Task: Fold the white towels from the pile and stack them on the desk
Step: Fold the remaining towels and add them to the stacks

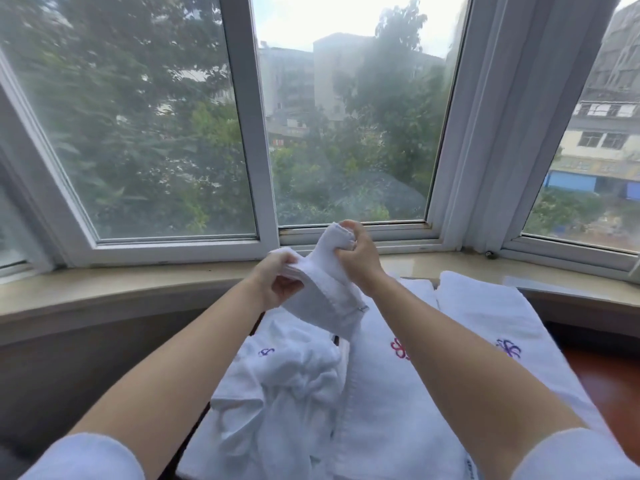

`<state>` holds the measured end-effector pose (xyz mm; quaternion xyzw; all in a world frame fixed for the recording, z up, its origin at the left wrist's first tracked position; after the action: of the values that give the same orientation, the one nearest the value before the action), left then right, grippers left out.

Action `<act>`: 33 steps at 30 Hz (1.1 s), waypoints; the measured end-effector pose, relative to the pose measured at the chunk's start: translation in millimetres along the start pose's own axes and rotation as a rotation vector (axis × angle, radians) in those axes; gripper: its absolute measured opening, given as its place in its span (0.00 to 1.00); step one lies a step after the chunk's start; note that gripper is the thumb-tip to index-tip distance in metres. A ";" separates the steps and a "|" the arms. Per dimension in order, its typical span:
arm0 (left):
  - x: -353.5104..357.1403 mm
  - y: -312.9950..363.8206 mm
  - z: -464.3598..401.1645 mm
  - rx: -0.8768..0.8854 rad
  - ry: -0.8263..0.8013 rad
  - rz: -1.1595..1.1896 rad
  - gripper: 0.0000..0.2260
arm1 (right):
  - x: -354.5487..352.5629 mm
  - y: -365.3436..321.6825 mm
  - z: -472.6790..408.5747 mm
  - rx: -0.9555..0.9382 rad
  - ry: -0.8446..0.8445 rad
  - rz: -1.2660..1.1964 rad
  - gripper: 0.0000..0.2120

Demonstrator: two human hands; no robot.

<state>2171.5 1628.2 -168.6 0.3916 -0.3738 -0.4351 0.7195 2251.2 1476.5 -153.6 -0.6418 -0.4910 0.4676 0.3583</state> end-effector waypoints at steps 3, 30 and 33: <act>-27.5 1.4 -10.8 -0.052 0.033 -0.019 0.08 | 30.4 -1.1 2.5 -0.005 -0.035 0.082 0.21; -193.0 -71.8 -73.2 -0.583 -0.161 -0.728 0.20 | 113.0 103.0 30.9 0.671 -0.125 0.598 0.33; -192.9 -77.7 -71.7 -0.563 -0.190 -0.847 0.19 | 122.2 127.3 68.2 0.749 -0.244 0.605 0.27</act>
<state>2142.6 1798.1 -305.3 0.2586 -0.1147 -0.8056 0.5206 2233.6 1561.3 -321.8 -0.5235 -0.1194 0.7665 0.3524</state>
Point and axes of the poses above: each hand's wrist, its own z-axis away from the middle knuckle, its own x-axis out of the palm, y = z × x, the point moved 6 cm from there along -z, towards the middle knuckle, and after that the axes turned 5 degrees about y, right-handed, at the moved point
